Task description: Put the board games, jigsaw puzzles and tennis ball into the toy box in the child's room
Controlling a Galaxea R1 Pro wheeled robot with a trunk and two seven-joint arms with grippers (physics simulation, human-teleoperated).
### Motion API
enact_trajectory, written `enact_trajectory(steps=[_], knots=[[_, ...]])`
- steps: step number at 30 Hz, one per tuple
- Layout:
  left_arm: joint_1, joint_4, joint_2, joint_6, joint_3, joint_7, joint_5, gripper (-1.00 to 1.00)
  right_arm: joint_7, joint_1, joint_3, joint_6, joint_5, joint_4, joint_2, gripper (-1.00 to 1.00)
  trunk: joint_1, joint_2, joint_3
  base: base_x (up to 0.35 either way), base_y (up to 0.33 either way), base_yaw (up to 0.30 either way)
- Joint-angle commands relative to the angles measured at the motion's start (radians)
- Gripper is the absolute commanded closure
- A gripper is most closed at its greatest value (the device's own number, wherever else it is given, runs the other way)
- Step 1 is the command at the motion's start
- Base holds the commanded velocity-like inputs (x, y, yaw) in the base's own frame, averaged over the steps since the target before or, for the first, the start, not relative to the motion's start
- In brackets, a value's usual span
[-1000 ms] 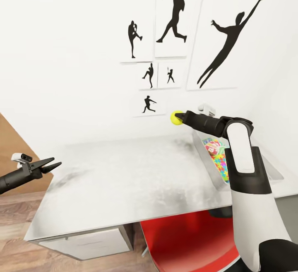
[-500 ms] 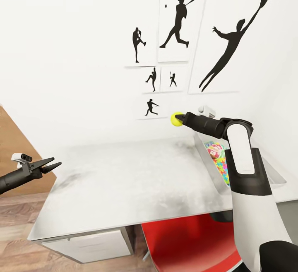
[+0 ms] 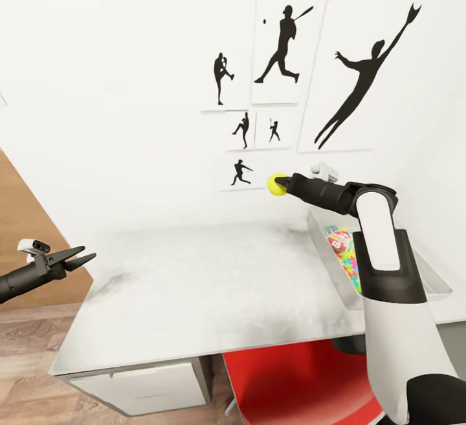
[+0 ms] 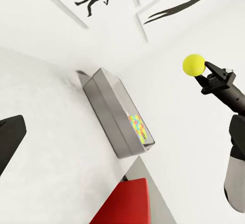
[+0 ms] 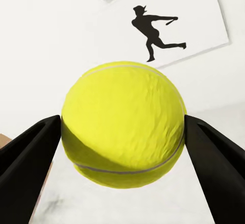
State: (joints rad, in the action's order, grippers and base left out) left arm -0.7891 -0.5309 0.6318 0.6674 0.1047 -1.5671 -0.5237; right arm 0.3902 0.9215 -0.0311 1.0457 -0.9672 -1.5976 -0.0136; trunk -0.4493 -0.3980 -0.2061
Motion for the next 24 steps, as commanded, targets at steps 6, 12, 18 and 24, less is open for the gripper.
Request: enact_trajectory(steps=[6, 12, 18, 24], knots=[[-0.001, 0.0, 0.0, 0.011, -0.001, -0.004, -0.003, -1.0, 0.011, -0.009, -0.001, 0.001, -0.035, -0.001, -0.005, 1.0, -0.001, -0.002, 0.008, 0.0, 0.0, 0.066], [-0.001, 0.0, 0.0, 0.011, -0.002, -0.004, -0.003, -1.0, 0.01, -0.01, 0.005, 0.001, -0.037, -0.001, -0.009, 1.0, -0.001, -0.002, 0.017, 0.0, 0.0, -0.008], [-0.001, 0.0, -0.001, 0.011, -0.003, -0.004, -0.002, -1.0, 0.011, -0.013, 0.005, 0.001, -0.039, 0.003, -0.006, 1.0, -0.001, -0.002, 0.026, 0.0, 0.0, -0.181], [-0.001, -0.008, -0.006, 0.011, -0.003, -0.004, -0.002, -1.0, 0.01, -0.04, 0.0, 0.001, -0.039, 0.001, -0.012, 1.0, -0.001, -0.002, 0.032, 0.0, 0.0, -0.149]])
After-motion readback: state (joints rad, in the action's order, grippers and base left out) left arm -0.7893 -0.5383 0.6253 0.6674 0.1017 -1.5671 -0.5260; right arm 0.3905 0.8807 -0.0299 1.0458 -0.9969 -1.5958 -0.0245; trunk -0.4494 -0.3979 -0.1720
